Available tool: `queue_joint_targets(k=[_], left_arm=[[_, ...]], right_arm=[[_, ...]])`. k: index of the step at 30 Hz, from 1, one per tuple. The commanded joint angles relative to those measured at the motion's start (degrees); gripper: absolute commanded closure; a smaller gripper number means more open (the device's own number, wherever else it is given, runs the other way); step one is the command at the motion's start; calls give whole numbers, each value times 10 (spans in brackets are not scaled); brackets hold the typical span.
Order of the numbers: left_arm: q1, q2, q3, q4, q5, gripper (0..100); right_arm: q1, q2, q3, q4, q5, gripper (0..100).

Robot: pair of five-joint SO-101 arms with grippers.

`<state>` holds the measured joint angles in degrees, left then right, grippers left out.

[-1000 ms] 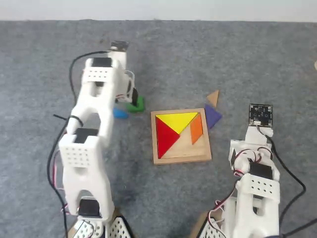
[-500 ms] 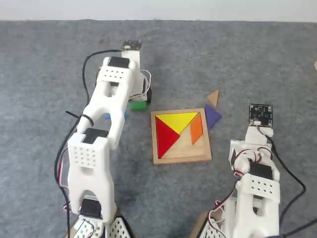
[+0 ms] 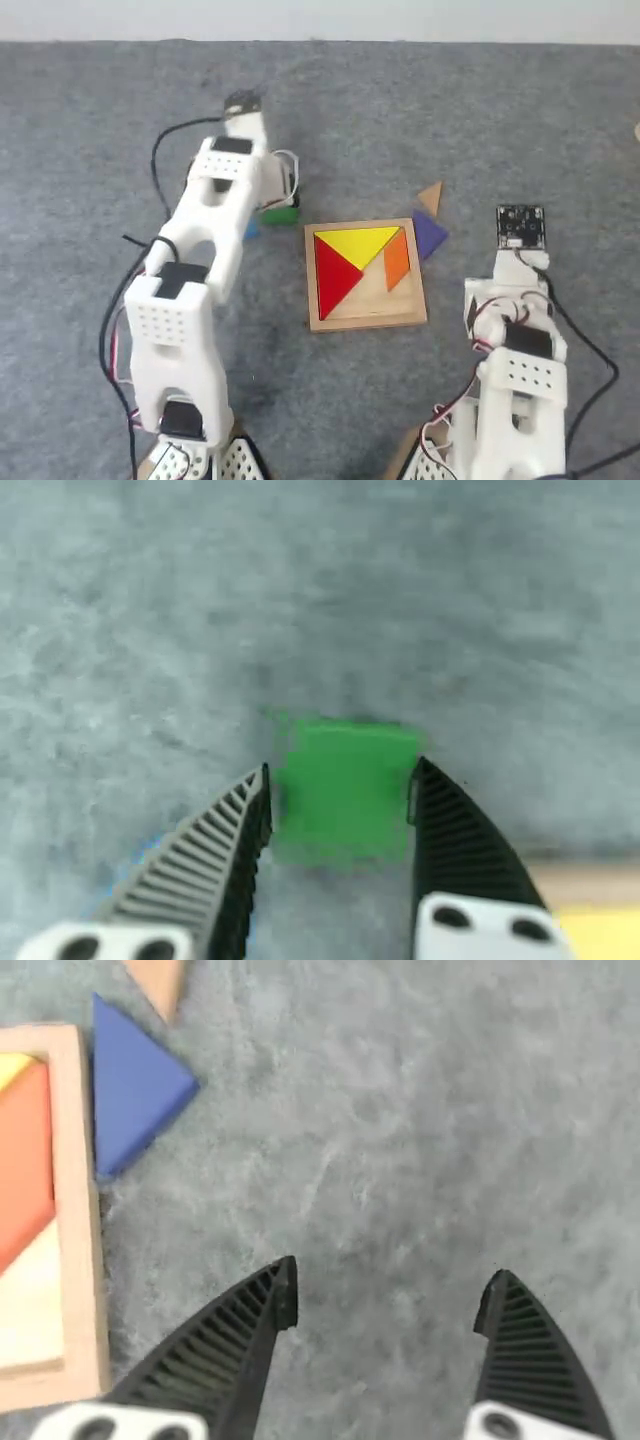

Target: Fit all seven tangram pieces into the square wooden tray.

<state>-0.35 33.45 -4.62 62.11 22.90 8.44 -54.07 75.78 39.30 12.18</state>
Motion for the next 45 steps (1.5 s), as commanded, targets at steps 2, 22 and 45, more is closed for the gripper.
queue_joint_targets(k=[2, 22, 45], left_arm=[[-47, -65, 11, -44, 18, 785], [-48, -43, 10, -63, 15, 785], [-47, -42, 10, -63, 15, 785]], right_arm=[[-60, 77, -135, 39, 34, 710], [-176, 717, -673, 39, -45, 596], [-161, 932, -940, 223, -69, 878]])
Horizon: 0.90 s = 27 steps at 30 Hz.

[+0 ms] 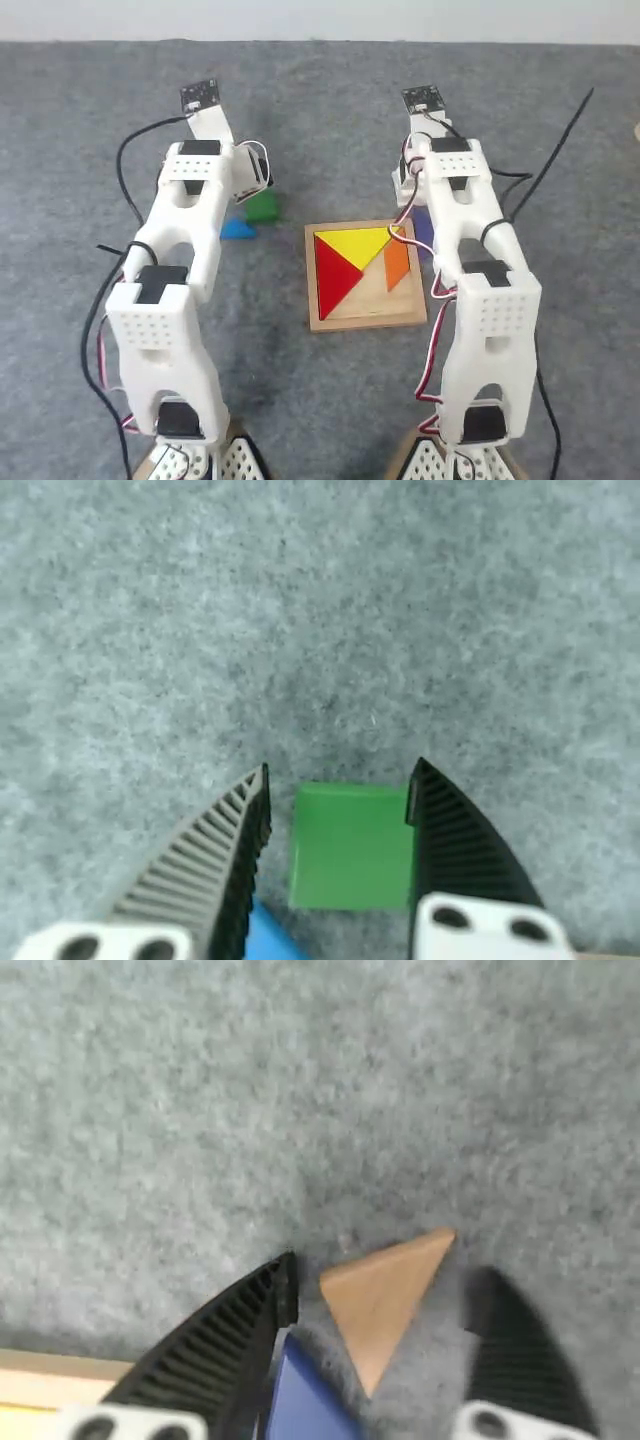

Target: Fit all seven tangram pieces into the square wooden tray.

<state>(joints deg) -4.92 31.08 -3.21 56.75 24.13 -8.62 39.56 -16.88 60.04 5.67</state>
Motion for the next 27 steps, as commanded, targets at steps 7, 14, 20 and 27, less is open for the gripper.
queue_joint_targets(k=[7, 14, 20, 27], left_arm=[[-2, -18, -4, -10, 3, 785], [-2, -18, -4, -11, 3, 784], [-2, -18, -4, -11, 3, 784], [-2, -18, -4, -11, 3, 784]], right_arm=[[17, -6, -13, 29, -7, 908], [58, -62, -11, 78, -9, 935], [78, -161, -11, 134, 3, 943], [30, -272, -7, 236, 136, 945]])
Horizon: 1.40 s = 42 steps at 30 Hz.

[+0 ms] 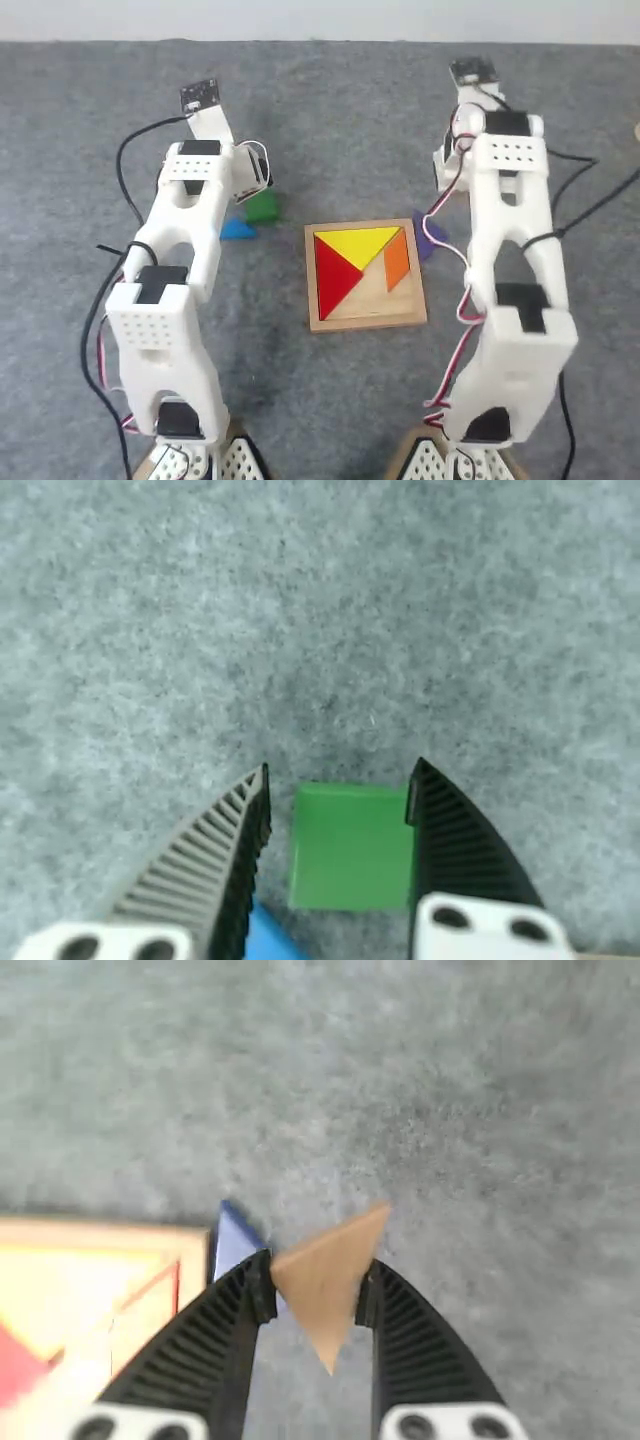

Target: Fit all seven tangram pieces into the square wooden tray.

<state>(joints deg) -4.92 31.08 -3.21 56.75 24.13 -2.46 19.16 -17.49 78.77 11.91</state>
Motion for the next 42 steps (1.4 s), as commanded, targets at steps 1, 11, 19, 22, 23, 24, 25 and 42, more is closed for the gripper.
queue_joint_targets(k=[1, 11, 19, 22, 23, 24, 25, 42], left_arm=[[-2, -18, -4, -11, 3, 784], [-2, -18, -4, -11, 2, 784], [-2, -18, -4, -11, 2, 784], [-2, -18, -4, -11, 2, 784], [-2, -18, -4, -11, 2, 784], [-2, -18, -4, -11, 2, 784], [-2, -18, -4, -11, 2, 784], [4, -18, -4, -11, 2, 784]], right_arm=[[-45, -78, 11, 63, 101, 946], [-196, -241, 334, -58, 127, 948], [-235, -476, 679, -317, -23, 948], [-233, -485, 699, -324, -101, 948], [-233, -481, 700, -324, -128, 948], [-234, -478, 700, -324, -153, 948], [-234, -475, 700, -327, -171, 948], [-239, -371, 708, -429, -276, 991]])
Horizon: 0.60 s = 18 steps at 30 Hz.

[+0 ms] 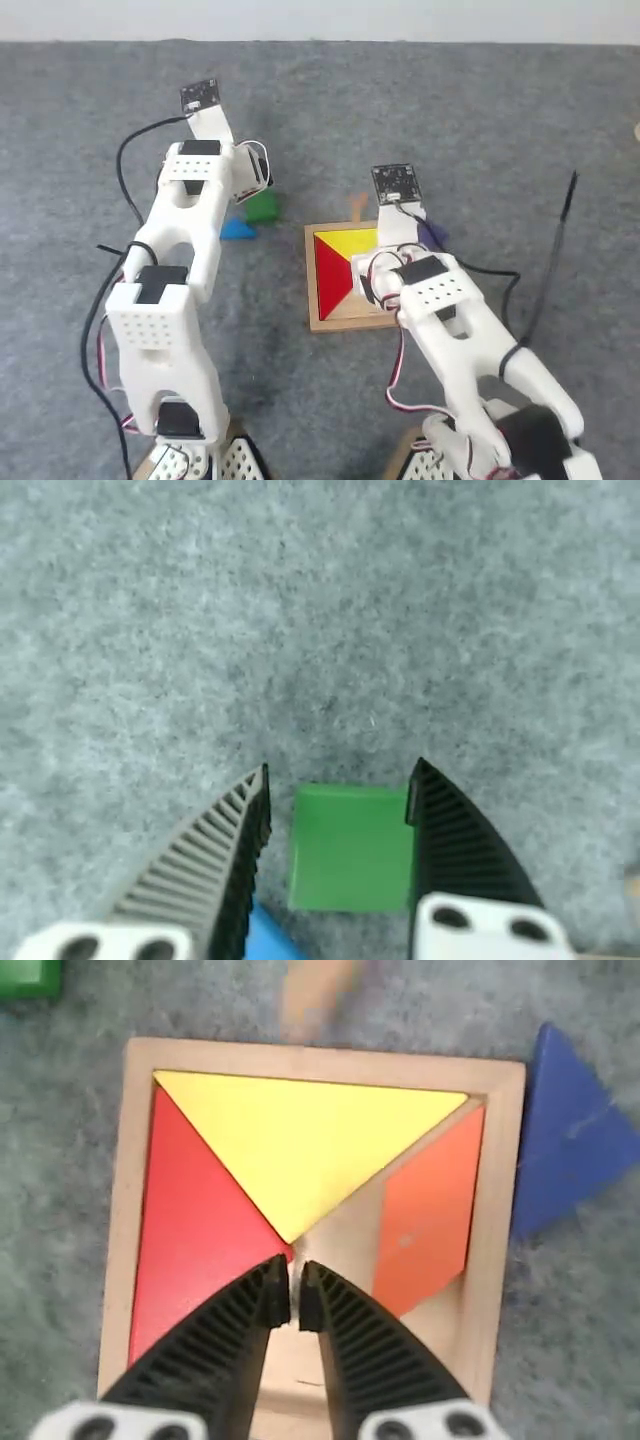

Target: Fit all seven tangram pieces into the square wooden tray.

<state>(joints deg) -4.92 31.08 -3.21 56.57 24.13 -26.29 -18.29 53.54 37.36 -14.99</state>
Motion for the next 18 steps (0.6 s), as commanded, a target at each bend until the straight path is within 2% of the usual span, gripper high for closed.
queue_joint_targets(k=[1, 8, 13, 18], left_arm=[[4, -18, -4, -9, 2, 784], [4, -18, -4, -12, 2, 784], [4, -18, -4, -16, 2, 784], [4, -18, -3, -16, 2, 784]], right_arm=[[-1, 7, -3, -15, -6, 991], [0, 3, -5, 18, 6, 990], [3, -57, 0, 25, 23, 990], [80, -145, 2, 18, 24, 989]])
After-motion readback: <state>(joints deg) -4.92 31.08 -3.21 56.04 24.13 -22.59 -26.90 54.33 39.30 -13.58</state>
